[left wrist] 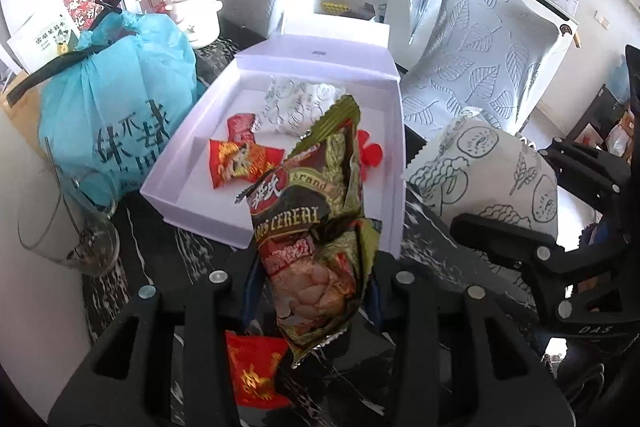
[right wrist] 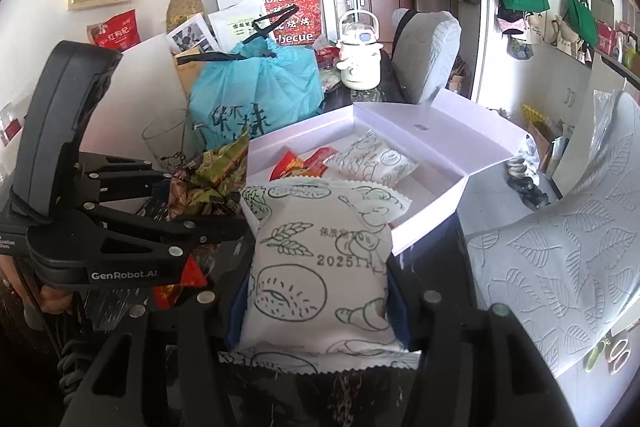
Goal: Organize objects
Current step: 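Carry the white pouch with the right gripper while the left gripper carries the cereal bag toward the box, then lower the cereal bag into the box and open the left gripper while the right gripper releases the pouch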
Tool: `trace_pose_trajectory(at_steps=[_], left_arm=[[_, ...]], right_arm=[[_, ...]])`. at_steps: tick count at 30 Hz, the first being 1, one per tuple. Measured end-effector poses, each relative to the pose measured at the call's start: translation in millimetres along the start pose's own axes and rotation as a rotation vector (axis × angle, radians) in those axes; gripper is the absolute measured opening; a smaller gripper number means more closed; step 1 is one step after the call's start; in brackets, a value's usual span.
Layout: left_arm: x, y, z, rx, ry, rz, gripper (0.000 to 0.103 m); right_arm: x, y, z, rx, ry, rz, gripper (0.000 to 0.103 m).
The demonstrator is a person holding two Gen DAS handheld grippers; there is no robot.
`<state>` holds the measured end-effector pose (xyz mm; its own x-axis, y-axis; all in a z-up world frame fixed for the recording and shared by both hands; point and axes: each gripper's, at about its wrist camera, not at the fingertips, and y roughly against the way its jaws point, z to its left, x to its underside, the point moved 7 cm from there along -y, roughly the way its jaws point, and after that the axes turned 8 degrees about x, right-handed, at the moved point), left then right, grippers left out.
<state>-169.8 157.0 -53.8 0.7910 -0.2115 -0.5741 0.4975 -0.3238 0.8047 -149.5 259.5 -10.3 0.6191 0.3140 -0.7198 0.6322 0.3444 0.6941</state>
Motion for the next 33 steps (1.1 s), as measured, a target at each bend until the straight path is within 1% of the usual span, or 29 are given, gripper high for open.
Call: trace_pose_trajectory(at_steps=[4, 8, 16, 21, 25, 27, 28, 33], left_arm=[[-12, -4, 10, -0.004, 0.008, -0.012, 0.039], [-29, -9, 19, -0.024, 0.01, -0.028, 0.039], [-58, -18, 28, -0.022, -0.002, -0.052, 0.039], [-76, -22, 39, -0.052, -0.018, -0.073, 0.039], [-94, -22, 53, -0.076, -0.01, -0.103, 0.039], [-100, -22, 60, -0.101, -0.006, -0.116, 0.039], [-103, -23, 64, -0.113, -0.01, -0.117, 0.039], [-112, -28, 71, -0.123, -0.027, -0.114, 0.039]], right_arm=[[-14, -8, -4, 0.006, 0.001, -0.009, 0.057], [-28, -11, -7, 0.028, 0.016, -0.025, 0.057], [-59, -20, -11, 0.046, 0.036, -0.057, 0.057], [-82, -26, -16, 0.048, 0.031, -0.084, 0.057], [-102, -35, -23, 0.043, -0.025, -0.111, 0.057], [-113, -41, -27, 0.05, -0.039, -0.117, 0.057], [-118, -44, -29, 0.052, -0.043, -0.114, 0.057], [-134, -51, -30, 0.049, -0.034, -0.126, 0.057]])
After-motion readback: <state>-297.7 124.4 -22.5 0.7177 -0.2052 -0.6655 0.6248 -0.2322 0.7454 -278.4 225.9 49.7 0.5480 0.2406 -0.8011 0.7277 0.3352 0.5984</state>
